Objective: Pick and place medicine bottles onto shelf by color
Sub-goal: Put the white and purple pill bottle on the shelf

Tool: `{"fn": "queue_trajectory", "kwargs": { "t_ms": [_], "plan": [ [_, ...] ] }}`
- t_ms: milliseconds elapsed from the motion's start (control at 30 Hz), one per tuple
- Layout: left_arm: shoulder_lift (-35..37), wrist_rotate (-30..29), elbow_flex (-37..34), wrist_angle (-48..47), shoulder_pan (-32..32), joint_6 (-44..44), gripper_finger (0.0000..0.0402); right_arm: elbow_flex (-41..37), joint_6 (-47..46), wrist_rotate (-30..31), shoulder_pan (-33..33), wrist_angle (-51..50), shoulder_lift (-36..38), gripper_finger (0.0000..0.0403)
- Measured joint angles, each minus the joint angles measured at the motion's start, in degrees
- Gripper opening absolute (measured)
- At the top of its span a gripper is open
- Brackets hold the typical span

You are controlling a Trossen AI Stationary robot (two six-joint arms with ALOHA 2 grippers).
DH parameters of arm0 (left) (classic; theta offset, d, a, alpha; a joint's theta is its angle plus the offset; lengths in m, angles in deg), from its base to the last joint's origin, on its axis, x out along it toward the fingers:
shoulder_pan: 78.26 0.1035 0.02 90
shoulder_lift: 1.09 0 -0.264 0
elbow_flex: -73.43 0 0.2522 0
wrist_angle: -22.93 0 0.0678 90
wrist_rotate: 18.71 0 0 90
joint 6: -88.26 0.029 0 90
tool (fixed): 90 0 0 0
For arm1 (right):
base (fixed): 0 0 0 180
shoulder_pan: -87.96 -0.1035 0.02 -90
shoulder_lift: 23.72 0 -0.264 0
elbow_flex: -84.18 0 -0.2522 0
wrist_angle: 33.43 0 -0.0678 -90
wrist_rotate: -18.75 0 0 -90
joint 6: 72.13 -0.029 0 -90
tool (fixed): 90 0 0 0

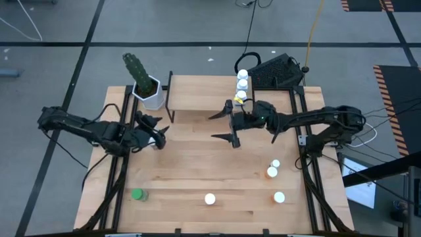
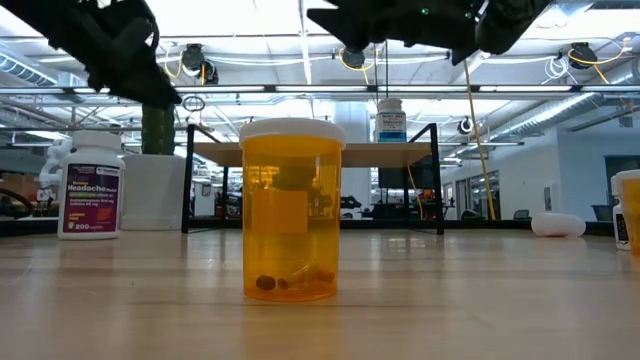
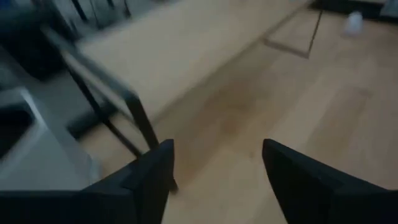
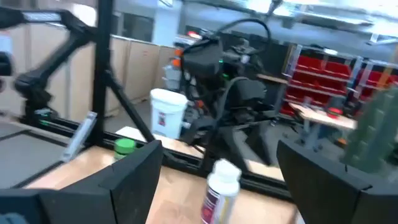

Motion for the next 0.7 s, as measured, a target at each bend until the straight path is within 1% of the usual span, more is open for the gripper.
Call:
{"fn": "queue_trajectory", "kwargs": {
  "t_ms": [133,267,433,500,633,700],
  "plan": [
    [-0.1,7.8,0.0,-2.2,2.2,-4.0,0.0298,0.0,-0.4,1.1,0.0,-1.4,0.0,0.0313],
    [-0.1,12.9,0.0,-4.6,2.8,-4.6,0.0331,0.0,-1.3,1.0,-0.2,-1.8,0.0,0.0313],
    [-0.1,15.7,0.0,-8.7,2.8,-10.9,0.0339,0.0,-2.5,0.9,-0.7,-2.1,0.0,0.0313],
    [0.0,15.9,0.0,-10.9,2.8,-12.8,0.034,0.0,-2.5,0.9,-0.9,-2.1,0.0,0.0313],
    [0.0,16.2,0.9,-15.8,3.8,-13.3,0.034,0.0,-2.3,0.9,-1.2,-1.8,0.0,0.0313],
    [-0.1,17.8,2.2,-18.1,4.5,-14.1,0.034,0.0,-2.3,0.9,-1.2,-1.4,0.0,0.0313]
  ]
}}
